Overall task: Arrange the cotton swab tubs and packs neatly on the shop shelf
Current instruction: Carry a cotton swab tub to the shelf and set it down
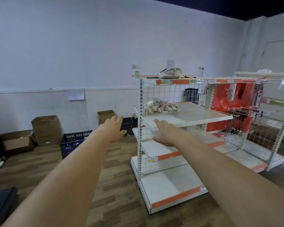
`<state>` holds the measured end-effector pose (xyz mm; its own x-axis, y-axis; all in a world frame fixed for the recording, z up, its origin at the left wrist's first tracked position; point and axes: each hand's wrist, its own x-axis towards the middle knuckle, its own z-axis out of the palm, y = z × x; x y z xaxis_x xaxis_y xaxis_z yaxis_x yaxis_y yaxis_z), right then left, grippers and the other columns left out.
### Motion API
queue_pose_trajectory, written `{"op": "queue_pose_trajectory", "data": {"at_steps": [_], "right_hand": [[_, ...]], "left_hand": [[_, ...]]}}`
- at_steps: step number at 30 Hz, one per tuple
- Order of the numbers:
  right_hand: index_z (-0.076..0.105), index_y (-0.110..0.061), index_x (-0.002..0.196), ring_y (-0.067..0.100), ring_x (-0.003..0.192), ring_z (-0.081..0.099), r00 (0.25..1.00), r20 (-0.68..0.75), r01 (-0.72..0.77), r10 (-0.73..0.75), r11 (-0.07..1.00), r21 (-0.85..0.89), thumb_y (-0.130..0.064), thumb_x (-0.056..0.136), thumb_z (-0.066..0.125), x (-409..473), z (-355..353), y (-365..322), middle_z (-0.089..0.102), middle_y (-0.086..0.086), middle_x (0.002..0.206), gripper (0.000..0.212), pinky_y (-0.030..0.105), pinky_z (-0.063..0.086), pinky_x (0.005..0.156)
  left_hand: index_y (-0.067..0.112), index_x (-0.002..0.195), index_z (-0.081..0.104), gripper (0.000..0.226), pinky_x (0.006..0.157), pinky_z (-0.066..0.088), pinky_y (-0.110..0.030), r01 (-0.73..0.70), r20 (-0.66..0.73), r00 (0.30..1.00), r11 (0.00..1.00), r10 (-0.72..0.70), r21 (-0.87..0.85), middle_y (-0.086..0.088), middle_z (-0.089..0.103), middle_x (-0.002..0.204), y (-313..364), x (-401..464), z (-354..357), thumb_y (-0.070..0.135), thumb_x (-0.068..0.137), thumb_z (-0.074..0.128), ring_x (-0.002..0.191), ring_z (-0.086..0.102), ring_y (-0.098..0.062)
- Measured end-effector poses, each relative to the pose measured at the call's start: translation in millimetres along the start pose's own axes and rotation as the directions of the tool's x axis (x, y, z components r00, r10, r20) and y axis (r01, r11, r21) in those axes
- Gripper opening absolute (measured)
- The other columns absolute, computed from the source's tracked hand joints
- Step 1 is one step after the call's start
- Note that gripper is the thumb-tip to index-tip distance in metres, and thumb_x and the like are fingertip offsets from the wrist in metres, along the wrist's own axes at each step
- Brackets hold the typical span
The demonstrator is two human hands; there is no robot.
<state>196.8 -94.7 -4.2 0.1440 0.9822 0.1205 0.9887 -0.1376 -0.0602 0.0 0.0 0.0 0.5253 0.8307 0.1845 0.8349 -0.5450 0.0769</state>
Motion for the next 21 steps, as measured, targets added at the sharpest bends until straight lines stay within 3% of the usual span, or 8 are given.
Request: {"op": "queue_pose_trajectory", "data": {"at_steps": [11,18,21], "right_hand": [[0.007,-0.019,0.148,0.031,0.129,0.036,0.999,-0.029,-0.021,0.021,0.999,0.028,-0.038,0.092,0.048,112,17,-27,0.022,0.011,0.150,0.071,0.045,0.038,0.102],[0.011,-0.019,0.146,0.032,0.129,0.038,0.998,-0.018,-0.058,0.059,0.996,0.072,-0.036,0.091,0.052,201,21,-52,0.027,0.014,0.147,0.071,0.047,0.038,0.102],[0.010,-0.018,0.147,0.033,0.130,0.036,0.998,-0.014,-0.053,0.054,0.997,0.057,-0.037,0.091,0.051,231,25,-61,0.021,0.017,0.150,0.071,0.047,0.037,0.103]], "left_hand": [[0.015,0.149,0.004,0.069,0.110,0.029,-0.046,0.007,-0.049,0.999,0.997,-0.011,-0.076,-0.011,0.017,0.153,-67,93,12,0.038,0.096,0.042,0.139,0.020,-0.031],[0.012,0.148,0.009,0.067,0.109,0.030,-0.046,-0.010,-0.068,0.998,0.997,0.004,-0.079,-0.013,0.021,0.151,-129,163,2,0.036,0.096,0.044,0.136,0.026,-0.032],[0.012,0.147,0.010,0.065,0.107,0.032,-0.045,0.008,-0.086,0.996,0.991,-0.019,-0.136,-0.014,0.026,0.149,-148,187,5,0.033,0.096,0.045,0.134,0.029,-0.033]]}}
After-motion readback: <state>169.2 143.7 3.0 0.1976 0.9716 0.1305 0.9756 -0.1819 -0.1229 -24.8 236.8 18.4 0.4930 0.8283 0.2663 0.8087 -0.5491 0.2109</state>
